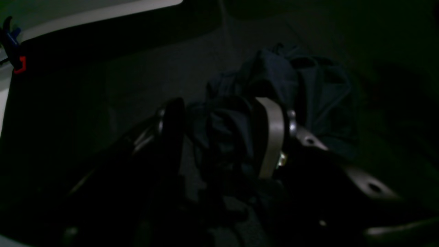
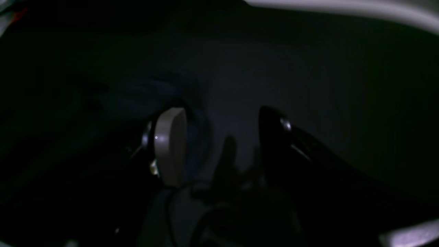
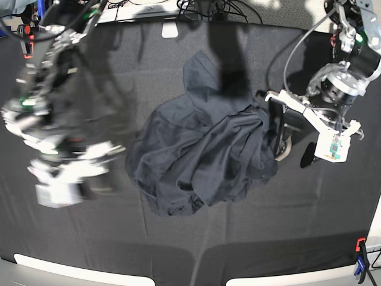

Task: Layout the t-shirt on the table in an organized manner, then fold the t-shirt properly
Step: 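Lift and pull the grasped shirt edge away from the pile with the right gripper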

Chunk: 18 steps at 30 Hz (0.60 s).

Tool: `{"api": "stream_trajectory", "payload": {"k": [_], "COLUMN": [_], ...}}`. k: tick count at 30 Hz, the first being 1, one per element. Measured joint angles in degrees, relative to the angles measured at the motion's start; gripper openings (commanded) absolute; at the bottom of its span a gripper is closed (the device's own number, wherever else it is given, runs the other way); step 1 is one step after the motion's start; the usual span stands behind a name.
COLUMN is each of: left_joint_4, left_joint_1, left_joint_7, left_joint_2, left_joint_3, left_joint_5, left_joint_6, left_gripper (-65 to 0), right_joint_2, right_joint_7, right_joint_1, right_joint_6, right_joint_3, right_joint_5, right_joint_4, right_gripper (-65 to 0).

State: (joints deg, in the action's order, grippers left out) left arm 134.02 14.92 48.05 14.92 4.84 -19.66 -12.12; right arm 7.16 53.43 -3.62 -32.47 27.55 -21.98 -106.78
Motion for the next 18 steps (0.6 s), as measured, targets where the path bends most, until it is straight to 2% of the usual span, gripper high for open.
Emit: {"api": "stream_trajectory", "payload": {"k": [5, 10, 14, 18], "left_joint_4": [0.0, 0.0, 0.0, 0.0], "left_joint_1": [0.0, 0.0, 0.0, 0.02], "left_joint_7": [0.0, -0.02, 0.0, 0.0], "left_joint_2": [0.02, 0.0, 0.02, 0.0], "left_joint_3": [-0.02, -0.02, 0.0, 0.0], "left_joint_5": [-0.02, -0.07, -0.02, -0.04], "left_joint_6": [0.0, 0.0, 0.0, 0.0], "left_gripper": [-35.8, -35.8, -35.8, -35.8], "right_joint_2": [-0.2, -0.48, -0.52, -1.4], "right_joint_7": [0.37, 0.31, -0.04, 0.55], "right_joint_1": [-0.26, -4.61, -7.91, -9.22], "right_joint_6": [0.11, 0.11, 0.04, -0.02], "right_joint_3": [1.7, 0.74, 0.76, 0.79], "right_joint_5": [0.13, -0.52, -3.04, -2.75], "right_joint_4": [13.6, 26.99, 33.75, 37.13], "right_gripper": [-32.3, -32.3, -32.3, -32.3]}}
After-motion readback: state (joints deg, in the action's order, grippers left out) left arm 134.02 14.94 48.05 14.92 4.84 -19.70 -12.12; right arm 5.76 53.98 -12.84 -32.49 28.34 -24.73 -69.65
